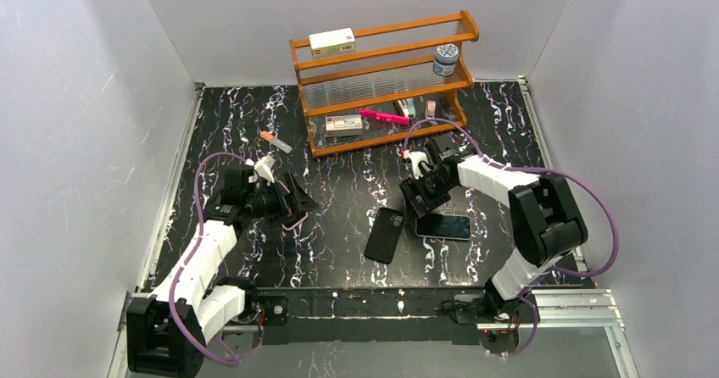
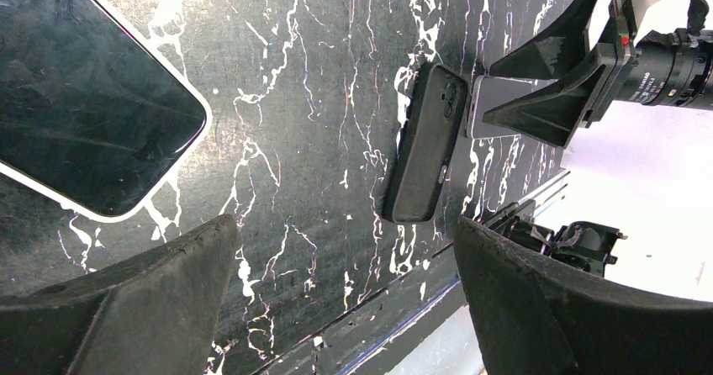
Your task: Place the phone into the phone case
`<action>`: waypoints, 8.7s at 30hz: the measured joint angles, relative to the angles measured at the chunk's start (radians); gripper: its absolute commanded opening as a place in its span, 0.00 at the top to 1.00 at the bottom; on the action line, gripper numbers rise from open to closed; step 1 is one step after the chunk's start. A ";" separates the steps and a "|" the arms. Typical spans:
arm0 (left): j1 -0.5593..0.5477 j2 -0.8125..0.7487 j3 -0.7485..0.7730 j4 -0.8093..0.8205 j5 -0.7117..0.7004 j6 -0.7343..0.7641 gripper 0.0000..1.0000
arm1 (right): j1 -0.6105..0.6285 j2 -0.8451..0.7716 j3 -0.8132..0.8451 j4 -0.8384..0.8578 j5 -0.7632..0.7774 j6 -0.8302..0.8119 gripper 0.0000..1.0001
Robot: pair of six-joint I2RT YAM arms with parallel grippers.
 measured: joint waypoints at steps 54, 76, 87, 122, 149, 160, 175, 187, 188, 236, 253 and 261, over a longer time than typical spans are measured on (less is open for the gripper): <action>-0.015 -0.051 0.001 0.000 0.000 0.001 0.02 | 0.005 -0.429 -0.079 -0.472 0.543 1.963 0.01; -0.017 -0.055 0.001 0.000 0.000 0.001 0.02 | -0.060 -0.286 -0.174 -0.311 0.526 2.100 0.01; -0.018 -0.055 0.001 0.000 0.000 0.001 0.02 | -0.099 -0.219 -0.180 -0.247 0.473 2.086 0.04; -0.026 -0.062 0.001 0.000 0.001 0.001 0.02 | -0.110 -0.126 -0.147 -0.322 0.428 2.038 0.06; -0.027 -0.056 0.001 0.000 0.000 0.001 0.02 | -0.110 -0.177 -0.154 -0.306 0.507 1.682 0.94; -0.062 -0.042 0.001 0.001 -0.009 -0.004 0.04 | -0.110 -0.397 -0.187 -0.193 0.383 1.266 0.88; -0.254 -0.011 0.001 0.062 -0.102 -0.073 0.05 | -0.032 -0.600 -0.371 0.157 0.047 1.140 0.84; -0.289 0.004 -0.004 0.079 -0.153 -0.093 0.06 | 0.269 -0.387 -0.391 0.413 0.089 1.253 0.82; -0.289 0.004 -0.004 0.079 -0.155 -0.094 0.06 | 0.277 -0.365 -0.390 0.425 0.095 1.257 0.82; -0.290 0.009 0.027 0.043 -0.186 -0.089 0.09 | 0.295 -0.255 -0.302 0.319 0.202 1.262 0.08; -0.397 0.152 0.066 0.106 -0.225 -0.103 0.30 | 0.278 -0.429 -0.294 0.232 0.233 1.205 0.11; -0.558 0.325 0.100 0.228 -0.275 -0.136 0.45 | 0.220 -0.438 -0.389 0.288 0.201 1.179 0.31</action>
